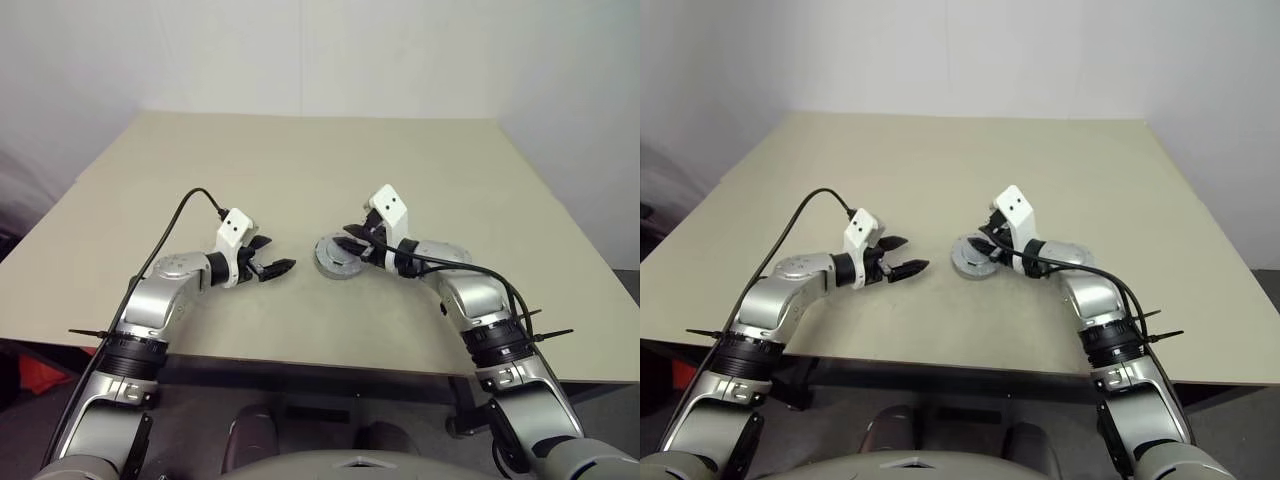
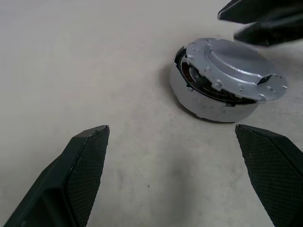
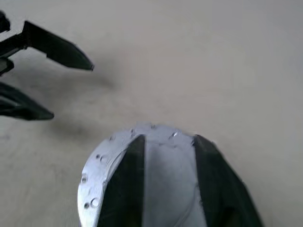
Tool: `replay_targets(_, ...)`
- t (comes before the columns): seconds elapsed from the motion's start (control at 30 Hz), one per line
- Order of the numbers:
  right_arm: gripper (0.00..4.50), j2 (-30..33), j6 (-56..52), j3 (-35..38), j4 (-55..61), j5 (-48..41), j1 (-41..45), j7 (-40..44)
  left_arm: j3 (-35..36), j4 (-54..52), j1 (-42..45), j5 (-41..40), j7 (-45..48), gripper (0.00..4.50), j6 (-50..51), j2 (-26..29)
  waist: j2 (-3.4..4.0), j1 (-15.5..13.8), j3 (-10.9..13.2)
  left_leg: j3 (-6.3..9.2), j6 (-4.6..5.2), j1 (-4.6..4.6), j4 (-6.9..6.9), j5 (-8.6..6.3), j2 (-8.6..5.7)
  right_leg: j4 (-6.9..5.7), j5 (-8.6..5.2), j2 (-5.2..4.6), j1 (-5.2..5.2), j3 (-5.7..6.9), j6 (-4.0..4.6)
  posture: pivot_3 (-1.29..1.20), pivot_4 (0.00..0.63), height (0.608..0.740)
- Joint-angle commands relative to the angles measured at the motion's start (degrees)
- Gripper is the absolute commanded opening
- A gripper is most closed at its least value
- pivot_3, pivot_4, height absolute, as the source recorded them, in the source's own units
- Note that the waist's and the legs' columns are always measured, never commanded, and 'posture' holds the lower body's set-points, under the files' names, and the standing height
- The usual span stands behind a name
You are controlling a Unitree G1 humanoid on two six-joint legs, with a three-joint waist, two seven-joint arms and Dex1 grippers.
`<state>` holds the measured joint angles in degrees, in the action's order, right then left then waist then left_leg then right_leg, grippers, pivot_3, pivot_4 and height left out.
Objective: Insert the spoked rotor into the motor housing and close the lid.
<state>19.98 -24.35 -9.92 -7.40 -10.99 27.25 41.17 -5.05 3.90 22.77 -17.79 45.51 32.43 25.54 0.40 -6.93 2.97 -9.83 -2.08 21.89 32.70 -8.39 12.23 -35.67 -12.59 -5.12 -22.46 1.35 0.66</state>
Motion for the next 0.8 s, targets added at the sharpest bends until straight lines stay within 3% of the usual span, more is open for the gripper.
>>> replay_targets(0.03,2.91,-0.5,2.5,0.1,0.3,0.5,0.6,0.3,0.3,-0.7,2.1,0.1,0.6,4.5,-0.2,0.7,0.0,0.0,0.0,0.0,0.0,-0.01,0.0,0.0,0.0,0.0,0.0,0.0,0.0,0.0,0.0,0.0,0.0,0.74)
replay_targets(0.17,4.38,-0.9,2.8,-0.8,-0.9,2.2,0.6,-0.2,0.4,-0.9,2.0,0.2,0.8,4.5,-0.1,1.3,0.0,0.1,0.0,0.0,-0.01,-0.03,0.01,0.01,0.0,0.0,-0.07,0.0,0.02,-0.01,-0.12,0.0,0.0,0.74)
replay_targets(0.2,4.48,-1.0,2.8,-1.0,-1.2,2.5,0.6,-0.2,0.5,-0.9,2.0,0.2,0.8,4.5,0.0,1.4,0.0,0.1,0.0,0.0,-0.01,-0.03,0.01,0.01,0.0,0.0,-0.07,0.0,0.02,-0.01,-0.12,0.0,0.0,0.74)
replay_targets(0.57,4.48,-2.6,5.5,-1.7,-7.5,4.9,0.8,-1.2,1.2,-1.0,2.3,0.5,0.1,4.5,0.0,2.6,0.0,0.2,0.0,0.0,-0.01,-0.04,-0.01,0.0,0.0,0.02,-0.04,0.0,0.03,-0.01,-0.06,0.0,0.0,0.74)
replay_targets(0.67,3.9,-2.8,6.2,-1.2,-8.6,4.9,1.4,-1.5,1.2,-0.9,2.3,0.6,0.0,4.5,-0.1,2.8,0.0,0.2,0.0,0.0,-0.01,-0.07,-0.01,0.01,0.0,0.01,-0.16,0.0,0.05,-0.01,-0.27,0.0,0.0,0.74)
replay_targets(0.73,3.27,-3.0,6.8,-1.0,-9.2,5.0,1.9,-1.6,1.3,-0.8,2.3,0.5,-0.1,4.5,-0.2,2.9,0.0,0.2,0.0,0.0,-0.01,-0.09,-0.01,0.01,0.0,0.0,-0.19,0.0,0.06,-0.01,-0.31,0.0,0.0,0.74)
replay_targets(0.8,3.23,-3.0,7.3,-0.9,-9.5,5.0,2.1,-1.5,1.3,-0.7,2.3,0.5,-0.2,4.5,-0.2,3.0,0.0,0.2,0.0,0.0,-0.02,-0.09,0.0,0.01,-0.01,0.0,-0.2,0.0,0.08,-0.02,-0.33,0.0,0.0,0.74)
